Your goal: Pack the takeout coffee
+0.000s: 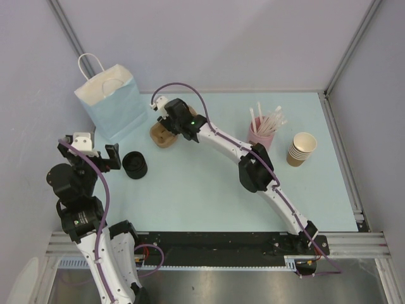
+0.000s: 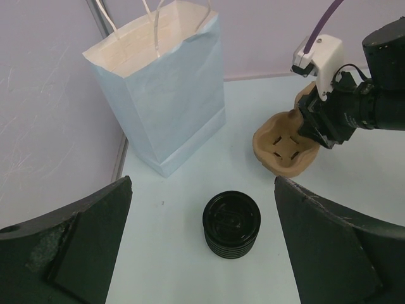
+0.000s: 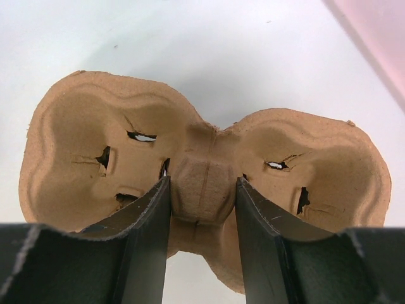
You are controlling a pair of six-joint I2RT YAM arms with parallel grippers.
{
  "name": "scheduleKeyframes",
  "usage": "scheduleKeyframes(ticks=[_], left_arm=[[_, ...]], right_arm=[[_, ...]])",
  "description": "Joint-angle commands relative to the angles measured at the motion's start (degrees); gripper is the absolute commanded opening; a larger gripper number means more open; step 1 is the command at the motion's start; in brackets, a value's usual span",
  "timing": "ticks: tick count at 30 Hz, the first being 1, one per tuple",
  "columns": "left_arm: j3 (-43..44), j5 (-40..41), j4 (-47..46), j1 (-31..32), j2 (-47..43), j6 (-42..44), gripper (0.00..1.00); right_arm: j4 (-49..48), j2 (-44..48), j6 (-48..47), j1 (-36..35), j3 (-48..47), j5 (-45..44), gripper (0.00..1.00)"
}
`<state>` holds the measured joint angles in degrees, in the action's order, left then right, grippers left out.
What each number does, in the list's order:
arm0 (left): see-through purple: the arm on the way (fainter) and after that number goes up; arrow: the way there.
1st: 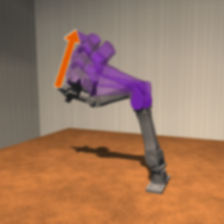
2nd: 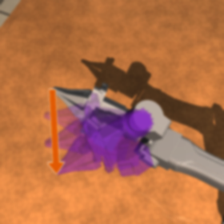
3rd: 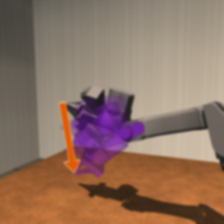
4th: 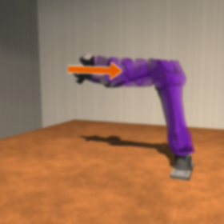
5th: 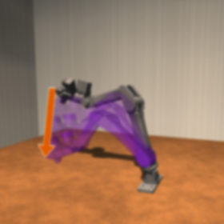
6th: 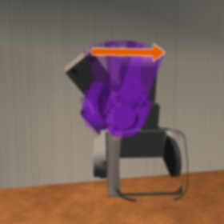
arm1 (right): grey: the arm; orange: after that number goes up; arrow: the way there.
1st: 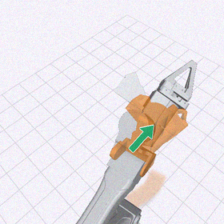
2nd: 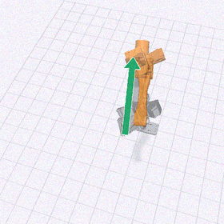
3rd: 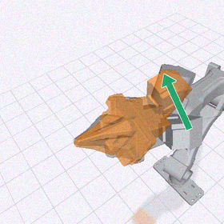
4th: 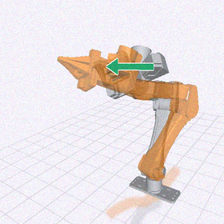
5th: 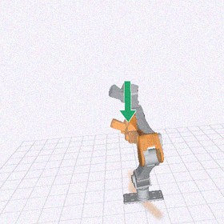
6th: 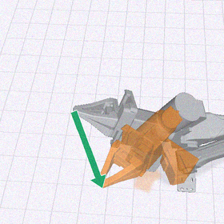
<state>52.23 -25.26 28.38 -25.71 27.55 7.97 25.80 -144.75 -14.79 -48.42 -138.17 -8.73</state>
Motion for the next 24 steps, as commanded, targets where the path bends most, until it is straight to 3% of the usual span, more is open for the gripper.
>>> scheduleKeyframes(ticks=[1,8,13,24], left_arm=[[-0.28,-1.29,-1.58,-0.83,-0.48,-0.32,0.99],[-0.28,-1.29,-1.75,-0.83,-0.13,-0.32,0.99],[-0.11,-1.37,-1.84,-0.92,0.05,-0.41,0.99],[-0.20,-1.55,-1.75,-1.18,0.22,-0.50,0.99]], right_arm=[[-6.73,1.23,-1.39,2.01,-2.71,-4.98,0.37],[-7.26,-0.89,0.90,7.37,-5.27,-3.84,0.37],[-4.37,-1.06,4.23,10.89,-4.92,4.50,0.40],[-2.16,-1.68,6.00,11.86,-4.04,10.84,0.45]])
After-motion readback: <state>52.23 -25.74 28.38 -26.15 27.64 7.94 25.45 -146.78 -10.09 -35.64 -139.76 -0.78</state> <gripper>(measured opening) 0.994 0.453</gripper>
